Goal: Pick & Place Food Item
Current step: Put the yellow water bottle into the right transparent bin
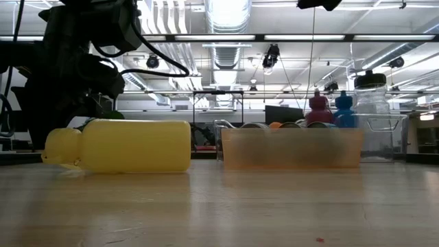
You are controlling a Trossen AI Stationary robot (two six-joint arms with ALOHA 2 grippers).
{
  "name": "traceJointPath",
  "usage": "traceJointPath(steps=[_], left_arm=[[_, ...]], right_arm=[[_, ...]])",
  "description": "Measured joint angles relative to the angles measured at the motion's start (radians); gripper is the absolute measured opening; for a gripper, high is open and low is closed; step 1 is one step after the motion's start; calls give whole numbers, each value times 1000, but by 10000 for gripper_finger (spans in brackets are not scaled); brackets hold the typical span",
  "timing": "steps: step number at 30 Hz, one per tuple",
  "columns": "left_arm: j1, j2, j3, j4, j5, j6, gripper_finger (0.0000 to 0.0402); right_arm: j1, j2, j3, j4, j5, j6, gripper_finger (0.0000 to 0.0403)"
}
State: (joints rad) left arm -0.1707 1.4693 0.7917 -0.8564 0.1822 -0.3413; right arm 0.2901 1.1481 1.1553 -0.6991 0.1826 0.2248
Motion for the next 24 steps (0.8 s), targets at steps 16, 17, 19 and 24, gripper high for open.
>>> traceJointPath(steps=[16,17,19,24], left_arm=[[0,0,322,-381,-43,9,57],[0,0,345,-413,-25,9,57],[1,1,395,-472,17,11,57],[2,9,506,-627,101,1,57]], right_arm=[[0,0,0,0,0,0,364],[0,0,0,0,0,0,364],[0,0,0,0,0,0,364],[0,0,0,0,0,0,364]])
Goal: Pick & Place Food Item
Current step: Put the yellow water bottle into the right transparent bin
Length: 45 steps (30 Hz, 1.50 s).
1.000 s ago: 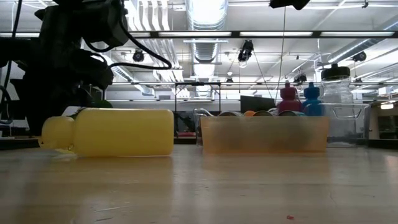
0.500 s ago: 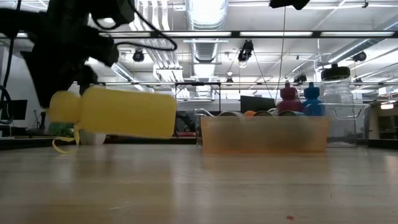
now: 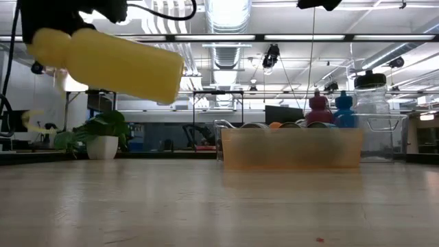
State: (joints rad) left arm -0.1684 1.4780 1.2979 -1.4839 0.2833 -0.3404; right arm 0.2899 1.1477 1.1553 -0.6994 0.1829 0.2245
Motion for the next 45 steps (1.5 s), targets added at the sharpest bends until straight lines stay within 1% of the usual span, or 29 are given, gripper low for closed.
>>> traceJointPath(steps=[4,7,13,17,19,25,32,36,40,45], left_arm=[[0,9,65,-92,24,-60,56],[0,13,96,-87,41,-81,56],[7,49,117,-87,185,-103,56],[23,65,103,-88,336,-108,56],[29,68,102,-86,399,-135,56],[46,70,102,-88,536,-287,56],[47,71,102,-88,636,-526,56],[46,71,97,-87,746,-670,56],[46,71,56,-87,873,-826,56],[45,71,-41,-88,1006,-915,56]], right_arm=[[0,0,0,0,0,0,364],[0,0,0,1,0,0,364],[0,0,0,2,0,0,364],[0,0,0,2,0,1,364],[0,0,0,2,0,0,364],[0,0,0,2,0,0,364],[0,0,0,2,0,3,364],[0,0,0,2,0,3,364],[0,0,0,2,0,3,364],[0,0,0,2,0,3,364]])
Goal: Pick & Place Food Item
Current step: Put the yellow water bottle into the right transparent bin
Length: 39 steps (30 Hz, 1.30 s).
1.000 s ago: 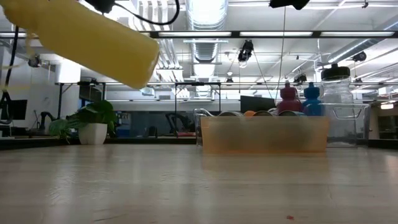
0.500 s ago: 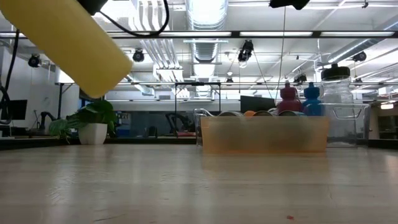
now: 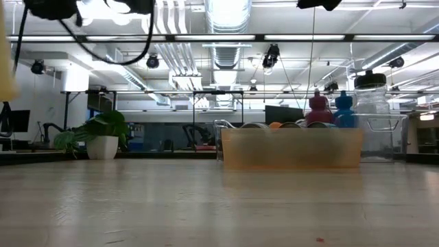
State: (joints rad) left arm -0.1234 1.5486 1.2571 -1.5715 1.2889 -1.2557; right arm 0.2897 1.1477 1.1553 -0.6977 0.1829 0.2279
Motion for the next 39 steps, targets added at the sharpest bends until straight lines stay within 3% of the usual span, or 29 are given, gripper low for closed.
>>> traceJointPath(steps=[3,23,33,39], left_arm=[[0,0,-58,0,63,-9,56],[13,0,-340,166,88,239,57],[14,0,-394,192,118,265,62],[14,0,-393,197,117,265,97]], right_arm=[[0,0,0,0,0,0,364],[0,0,0,-1,-1,56,364],[0,0,0,-1,0,51,364],[0,0,0,-1,-1,50,364]])
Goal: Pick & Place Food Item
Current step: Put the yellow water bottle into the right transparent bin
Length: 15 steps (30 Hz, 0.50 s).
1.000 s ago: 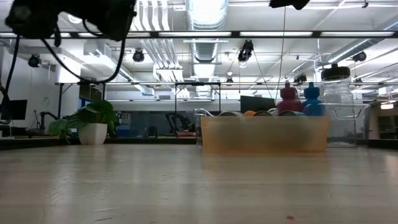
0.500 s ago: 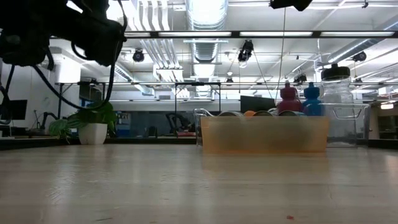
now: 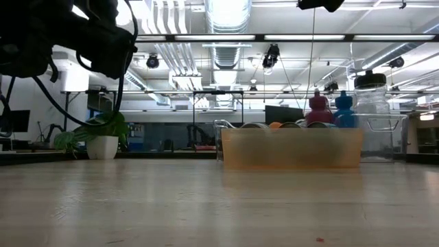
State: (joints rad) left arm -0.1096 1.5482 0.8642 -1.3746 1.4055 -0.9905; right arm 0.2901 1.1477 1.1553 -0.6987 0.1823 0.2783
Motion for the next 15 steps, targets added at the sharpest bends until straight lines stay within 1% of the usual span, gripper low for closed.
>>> traceJointPath(steps=[8,15], left_arm=[[9,0,0,8,-1,19,144],[23,0,0,14,43,64,170]], right_arm=[[0,0,0,0,0,2,364],[0,0,0,0,0,2,364]])
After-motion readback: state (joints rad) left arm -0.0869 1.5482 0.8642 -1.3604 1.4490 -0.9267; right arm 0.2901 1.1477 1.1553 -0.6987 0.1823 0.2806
